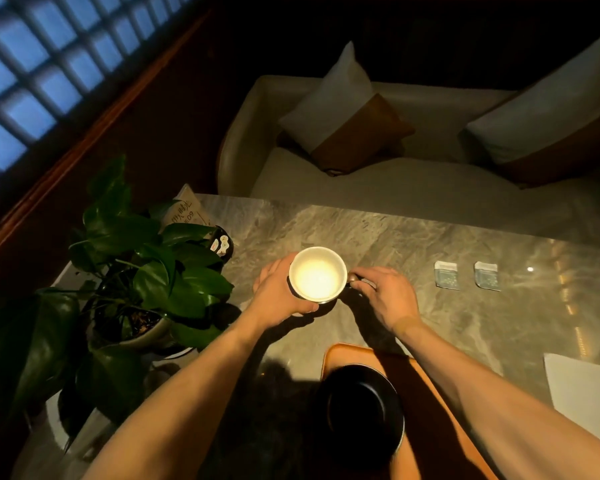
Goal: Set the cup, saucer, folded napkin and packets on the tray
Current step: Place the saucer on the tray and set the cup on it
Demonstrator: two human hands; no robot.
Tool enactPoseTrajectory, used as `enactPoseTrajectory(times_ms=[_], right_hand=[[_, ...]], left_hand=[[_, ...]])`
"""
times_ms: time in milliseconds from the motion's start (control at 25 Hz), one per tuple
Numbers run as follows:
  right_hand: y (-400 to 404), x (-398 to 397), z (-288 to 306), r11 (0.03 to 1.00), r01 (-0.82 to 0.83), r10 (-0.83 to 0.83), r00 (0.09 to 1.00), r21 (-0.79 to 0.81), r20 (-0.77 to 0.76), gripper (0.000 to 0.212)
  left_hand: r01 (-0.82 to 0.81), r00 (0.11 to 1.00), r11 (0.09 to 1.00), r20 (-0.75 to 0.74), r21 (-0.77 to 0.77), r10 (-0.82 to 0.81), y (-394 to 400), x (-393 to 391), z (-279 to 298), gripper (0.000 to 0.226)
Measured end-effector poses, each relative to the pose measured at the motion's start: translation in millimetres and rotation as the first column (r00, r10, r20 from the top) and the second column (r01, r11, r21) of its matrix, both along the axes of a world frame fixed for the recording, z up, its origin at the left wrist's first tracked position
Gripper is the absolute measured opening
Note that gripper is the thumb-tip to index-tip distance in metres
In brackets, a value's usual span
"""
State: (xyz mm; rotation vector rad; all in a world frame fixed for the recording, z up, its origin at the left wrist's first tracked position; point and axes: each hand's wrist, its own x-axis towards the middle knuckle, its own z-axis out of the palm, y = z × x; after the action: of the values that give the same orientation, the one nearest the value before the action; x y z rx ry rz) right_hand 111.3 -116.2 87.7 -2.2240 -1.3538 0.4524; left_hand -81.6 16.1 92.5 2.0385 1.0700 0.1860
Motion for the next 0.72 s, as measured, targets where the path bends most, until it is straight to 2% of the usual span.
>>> enactPoseTrajectory(times_ms=[320, 720], right_hand=[[-101, -25, 15, 0.997, 0.075, -0.075, 0.997, -0.024, -0.014, 0.022], [-177, -60, -1, 0.982, 0.164, -0.170, 0.983, -0.089, -0.064, 0.027]], left_hand=[[0.100, 0.995, 0.994, -0.023, 0.047, -0.099, -78, -18, 6, 0.101], [0.224, 0.973, 0.973, -0.076, 0.061, -0.219, -135, -40, -14, 0.101]])
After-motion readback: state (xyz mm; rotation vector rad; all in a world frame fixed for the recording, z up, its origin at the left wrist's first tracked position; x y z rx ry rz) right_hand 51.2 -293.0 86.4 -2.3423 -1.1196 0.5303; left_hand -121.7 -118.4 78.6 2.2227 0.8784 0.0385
